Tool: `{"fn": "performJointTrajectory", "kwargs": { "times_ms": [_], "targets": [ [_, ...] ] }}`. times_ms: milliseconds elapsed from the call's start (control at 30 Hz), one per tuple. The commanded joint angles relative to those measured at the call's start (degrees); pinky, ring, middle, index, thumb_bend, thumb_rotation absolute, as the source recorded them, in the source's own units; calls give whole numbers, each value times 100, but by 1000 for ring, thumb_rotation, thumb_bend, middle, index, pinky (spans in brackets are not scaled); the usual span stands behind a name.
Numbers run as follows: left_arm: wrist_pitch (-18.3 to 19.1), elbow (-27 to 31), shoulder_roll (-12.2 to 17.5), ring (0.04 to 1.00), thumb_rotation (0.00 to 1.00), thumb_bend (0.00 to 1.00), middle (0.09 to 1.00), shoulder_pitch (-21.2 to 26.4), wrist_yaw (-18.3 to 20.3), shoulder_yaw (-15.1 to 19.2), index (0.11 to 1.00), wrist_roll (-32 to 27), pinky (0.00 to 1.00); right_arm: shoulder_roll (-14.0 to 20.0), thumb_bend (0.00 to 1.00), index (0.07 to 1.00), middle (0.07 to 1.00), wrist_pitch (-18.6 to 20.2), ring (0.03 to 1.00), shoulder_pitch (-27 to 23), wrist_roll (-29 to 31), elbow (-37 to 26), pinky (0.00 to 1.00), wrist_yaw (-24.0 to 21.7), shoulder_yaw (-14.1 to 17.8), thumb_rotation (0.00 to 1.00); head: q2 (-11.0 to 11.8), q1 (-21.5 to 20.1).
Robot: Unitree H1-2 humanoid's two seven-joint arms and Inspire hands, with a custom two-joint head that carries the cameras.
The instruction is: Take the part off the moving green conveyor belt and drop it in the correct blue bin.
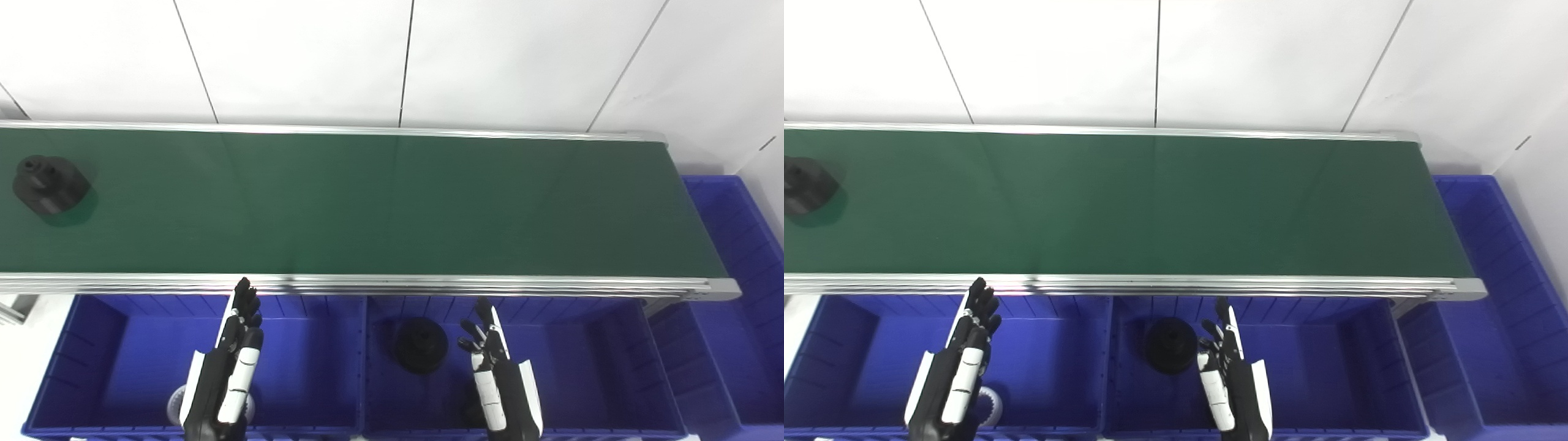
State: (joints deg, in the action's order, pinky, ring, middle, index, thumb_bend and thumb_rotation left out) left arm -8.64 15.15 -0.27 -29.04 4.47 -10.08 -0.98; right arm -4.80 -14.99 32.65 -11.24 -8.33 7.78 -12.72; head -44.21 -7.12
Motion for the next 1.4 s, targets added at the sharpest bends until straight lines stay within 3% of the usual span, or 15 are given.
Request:
{"fn": "performJointTrajectory", "kwargs": {
  "times_ms": [0, 1367],
  "targets": [
    [-93, 172, 31, 1000, 835, 639, 1000, -7, 47, -1, 1000, -68, 1000, -47, 688, 1000, 994, -82, 916, 35, 12, -162, 842, -25, 1, 1000, 2, 16],
    [-173, 85, -9, 1000, 827, 618, 1000, 2, 12, -24, 1000, 28, 1000, -21, 699, 1000, 991, -166, 913, 11, 80, -71, 840, -23, 40, 1000, 16, 54]
  ]
}}
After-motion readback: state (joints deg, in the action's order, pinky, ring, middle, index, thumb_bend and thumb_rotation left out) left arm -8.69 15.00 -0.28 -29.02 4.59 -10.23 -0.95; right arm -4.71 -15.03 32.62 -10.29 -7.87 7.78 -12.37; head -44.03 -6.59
